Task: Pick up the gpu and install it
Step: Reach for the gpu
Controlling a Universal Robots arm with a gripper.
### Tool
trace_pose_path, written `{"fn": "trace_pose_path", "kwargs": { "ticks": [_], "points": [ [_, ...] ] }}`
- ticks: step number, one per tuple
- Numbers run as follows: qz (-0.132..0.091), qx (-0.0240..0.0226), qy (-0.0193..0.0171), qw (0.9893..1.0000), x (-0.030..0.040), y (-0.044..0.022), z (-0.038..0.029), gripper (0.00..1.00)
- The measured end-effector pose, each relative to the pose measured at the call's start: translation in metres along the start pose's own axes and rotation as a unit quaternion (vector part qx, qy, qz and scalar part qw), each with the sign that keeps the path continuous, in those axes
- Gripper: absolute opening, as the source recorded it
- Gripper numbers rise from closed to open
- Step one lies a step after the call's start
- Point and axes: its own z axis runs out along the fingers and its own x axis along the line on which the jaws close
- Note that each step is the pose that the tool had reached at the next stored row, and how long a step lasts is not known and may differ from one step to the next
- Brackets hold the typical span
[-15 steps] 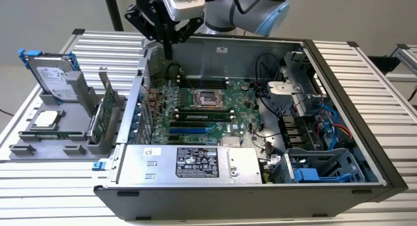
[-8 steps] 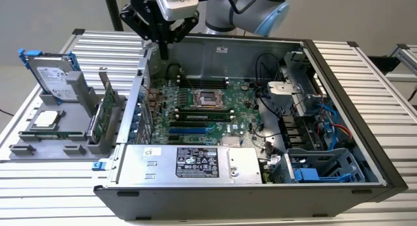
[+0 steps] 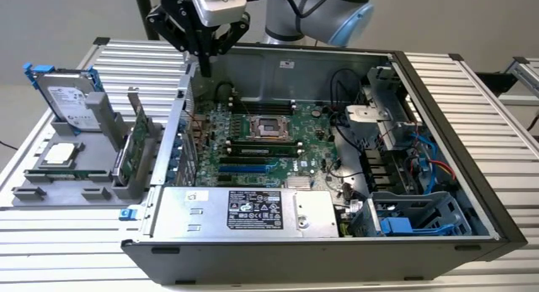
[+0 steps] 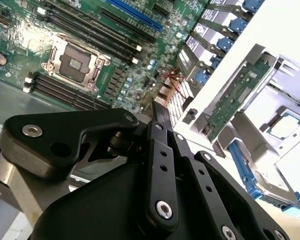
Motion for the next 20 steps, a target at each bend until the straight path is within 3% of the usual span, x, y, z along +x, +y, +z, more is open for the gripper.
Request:
{"fn": "trace_pose_path", "kwargs": {
  "ticks": [20],
  "points": [
    [0.0, 0.0, 0.0, 1.0, 0.0317, -0.0022, -0.0007, 0.0]
  ]
}}
